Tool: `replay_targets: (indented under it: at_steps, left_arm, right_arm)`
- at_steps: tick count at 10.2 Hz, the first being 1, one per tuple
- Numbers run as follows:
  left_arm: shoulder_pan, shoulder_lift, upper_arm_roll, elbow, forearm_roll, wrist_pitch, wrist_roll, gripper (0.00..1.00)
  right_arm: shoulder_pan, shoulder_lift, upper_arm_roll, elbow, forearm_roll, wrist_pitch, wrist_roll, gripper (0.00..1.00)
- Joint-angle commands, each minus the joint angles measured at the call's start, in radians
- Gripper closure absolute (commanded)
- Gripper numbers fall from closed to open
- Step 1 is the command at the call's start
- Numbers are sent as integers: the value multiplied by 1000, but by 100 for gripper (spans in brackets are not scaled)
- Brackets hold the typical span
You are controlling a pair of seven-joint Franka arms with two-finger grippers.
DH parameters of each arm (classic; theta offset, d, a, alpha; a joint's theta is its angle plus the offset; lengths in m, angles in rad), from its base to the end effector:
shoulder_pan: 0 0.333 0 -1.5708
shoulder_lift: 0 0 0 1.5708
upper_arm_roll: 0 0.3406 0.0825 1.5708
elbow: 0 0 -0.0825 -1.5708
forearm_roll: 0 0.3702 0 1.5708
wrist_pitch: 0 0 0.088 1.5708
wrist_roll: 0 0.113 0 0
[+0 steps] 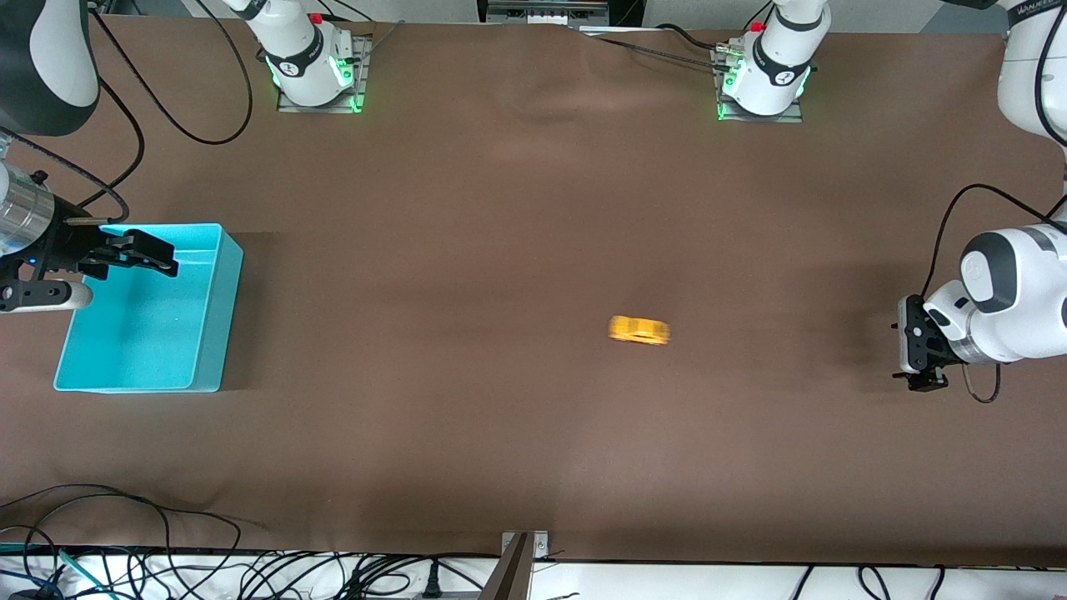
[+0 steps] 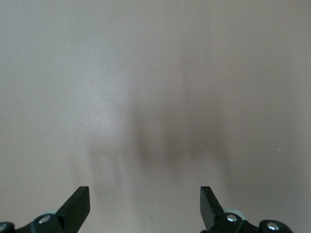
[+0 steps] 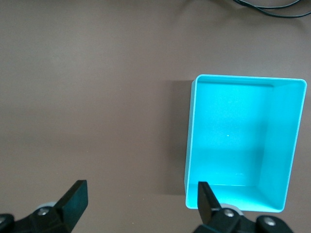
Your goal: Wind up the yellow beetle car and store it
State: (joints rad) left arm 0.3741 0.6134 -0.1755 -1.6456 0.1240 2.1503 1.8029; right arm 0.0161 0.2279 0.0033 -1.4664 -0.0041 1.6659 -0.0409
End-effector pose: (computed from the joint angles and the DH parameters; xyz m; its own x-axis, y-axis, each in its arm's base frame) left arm 0.6599 0.1546 0.2756 -0.0788 -0.9965 0.0264 -0.9923 0.0809 0.0936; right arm 0.6195 0.0114 0.5670 0.9978 0.0606 -0.0285 0.0607 -0.9982 0.0022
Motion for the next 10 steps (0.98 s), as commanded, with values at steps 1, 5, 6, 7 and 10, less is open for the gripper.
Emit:
replay_targets:
  at_steps: [1, 5, 6, 7, 10]
  left_arm:
    - [-38, -35, 4, 21, 14, -90, -71, 0]
    - [-55, -75, -10, 50, 14, -226, -201, 0]
    - [-57, -92, -12, 50, 13, -252, -239, 0]
    - [-55, -109, -27, 52, 13, -286, -288, 0]
    - [-57, -159, -38, 53, 8, -358, -451, 0]
  right_arm:
    - [1, 5, 0, 12, 19, -6, -11, 0]
    - [2, 4, 1, 12, 16, -12, -22, 0]
    - [2, 4, 3, 12, 16, -12, -24, 0]
    - [2, 4, 3, 12, 16, -12, -45, 0]
    - [10, 4, 6, 18, 16, -2, -73, 0]
